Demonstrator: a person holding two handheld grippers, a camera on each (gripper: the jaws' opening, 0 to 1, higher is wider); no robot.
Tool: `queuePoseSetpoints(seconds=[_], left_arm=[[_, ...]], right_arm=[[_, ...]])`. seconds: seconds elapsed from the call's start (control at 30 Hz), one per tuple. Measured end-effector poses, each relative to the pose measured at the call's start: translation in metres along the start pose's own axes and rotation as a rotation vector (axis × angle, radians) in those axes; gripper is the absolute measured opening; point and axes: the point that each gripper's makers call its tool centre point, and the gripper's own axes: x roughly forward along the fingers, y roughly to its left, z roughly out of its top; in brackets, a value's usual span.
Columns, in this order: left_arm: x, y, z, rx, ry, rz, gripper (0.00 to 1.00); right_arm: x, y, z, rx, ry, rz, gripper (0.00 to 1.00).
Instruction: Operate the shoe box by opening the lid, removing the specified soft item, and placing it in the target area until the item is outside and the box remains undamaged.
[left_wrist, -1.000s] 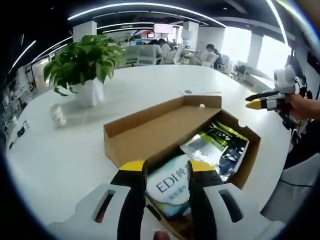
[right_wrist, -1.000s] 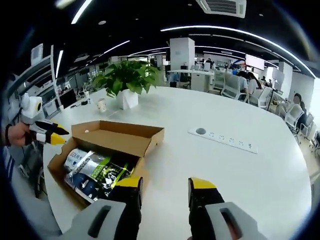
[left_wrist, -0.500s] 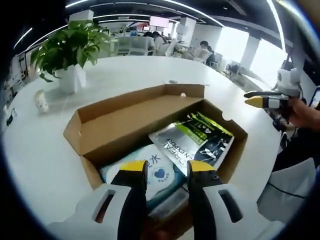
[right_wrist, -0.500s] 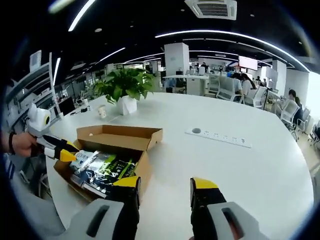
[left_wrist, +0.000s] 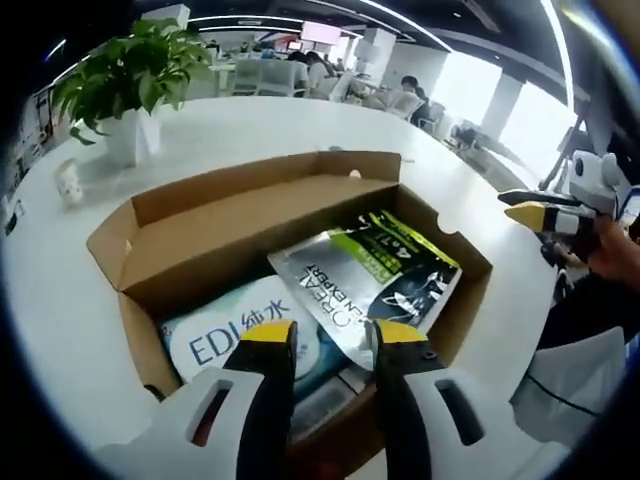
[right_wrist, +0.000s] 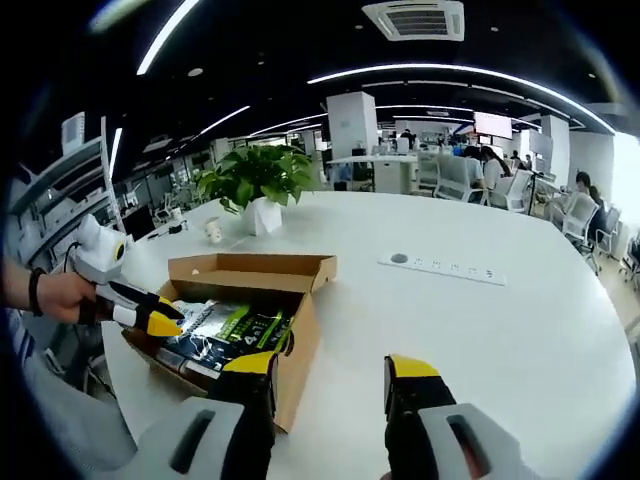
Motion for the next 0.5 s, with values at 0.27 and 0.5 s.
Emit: queuePoseSetpoints(seconds=[0.27, 0.5], left_arm=[[0.005, 0.001, 0.001, -0.071, -0.003, -0.011, 0.27], [0.008, -0.006, 0.003, -0.106, -0.003, -0.028, 0.25]], right_arm=[[-0.007, 0.002, -0.008, 0.000, 0.002, -0.007, 0.40], [-0.013, 0.003, -0.016, 0.014, 0.009, -0.015, 0.40]])
